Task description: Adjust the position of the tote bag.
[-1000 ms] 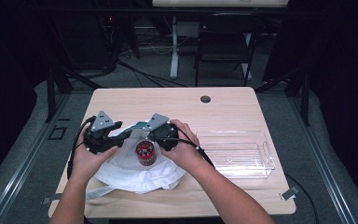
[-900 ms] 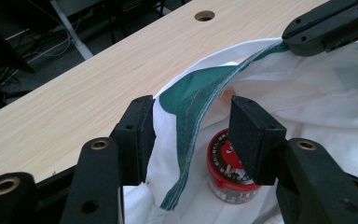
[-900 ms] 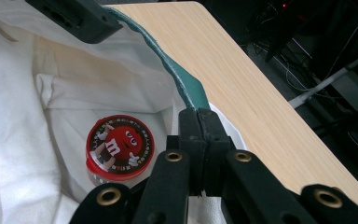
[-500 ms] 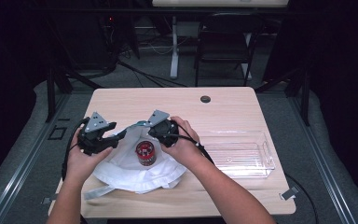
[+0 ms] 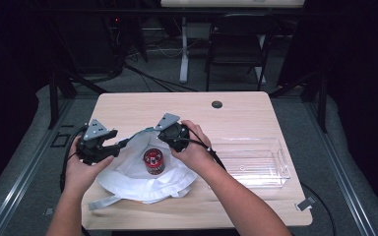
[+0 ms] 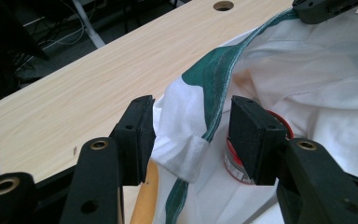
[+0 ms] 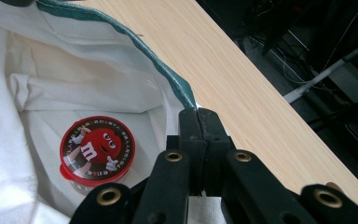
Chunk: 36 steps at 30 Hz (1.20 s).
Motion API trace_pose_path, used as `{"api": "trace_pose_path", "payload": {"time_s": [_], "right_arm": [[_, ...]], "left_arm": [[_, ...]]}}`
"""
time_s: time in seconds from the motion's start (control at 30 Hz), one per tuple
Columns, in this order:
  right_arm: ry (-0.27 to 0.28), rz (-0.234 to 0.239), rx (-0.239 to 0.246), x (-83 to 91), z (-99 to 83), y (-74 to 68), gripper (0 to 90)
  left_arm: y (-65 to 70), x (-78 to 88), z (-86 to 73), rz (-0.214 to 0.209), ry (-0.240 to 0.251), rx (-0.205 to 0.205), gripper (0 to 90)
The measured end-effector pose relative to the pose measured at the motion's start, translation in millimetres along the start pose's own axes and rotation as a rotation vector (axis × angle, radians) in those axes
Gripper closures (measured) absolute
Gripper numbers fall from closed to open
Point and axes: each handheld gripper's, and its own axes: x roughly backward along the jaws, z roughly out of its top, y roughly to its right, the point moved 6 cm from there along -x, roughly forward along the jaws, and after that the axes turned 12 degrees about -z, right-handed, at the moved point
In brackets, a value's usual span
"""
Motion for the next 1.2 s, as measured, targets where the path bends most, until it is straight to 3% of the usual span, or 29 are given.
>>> {"api": "trace_pose_path", "payload": {"time_s": [0.7, 0.8, 1.2], "right_arm": [[-0.011, 0.0, -0.017, -11.1, -2.1, 4.7, 90.0], [-0.015, 0.002, -0.017, -12.7, -2.5, 4.8, 90.0], [-0.025, -0.003, -0.019, -17.3, -3.9, 7.3, 90.0]], "left_arm": [[-9.8, -2.5, -18.5, -0.004, -0.061, 0.04, 51.3], [-11.3, -4.1, -21.5, 0.004, -0.072, 0.04, 53.8], [-9.9, -9.0, -28.9, -0.029, -0.109, 0.052, 68.5]]}}
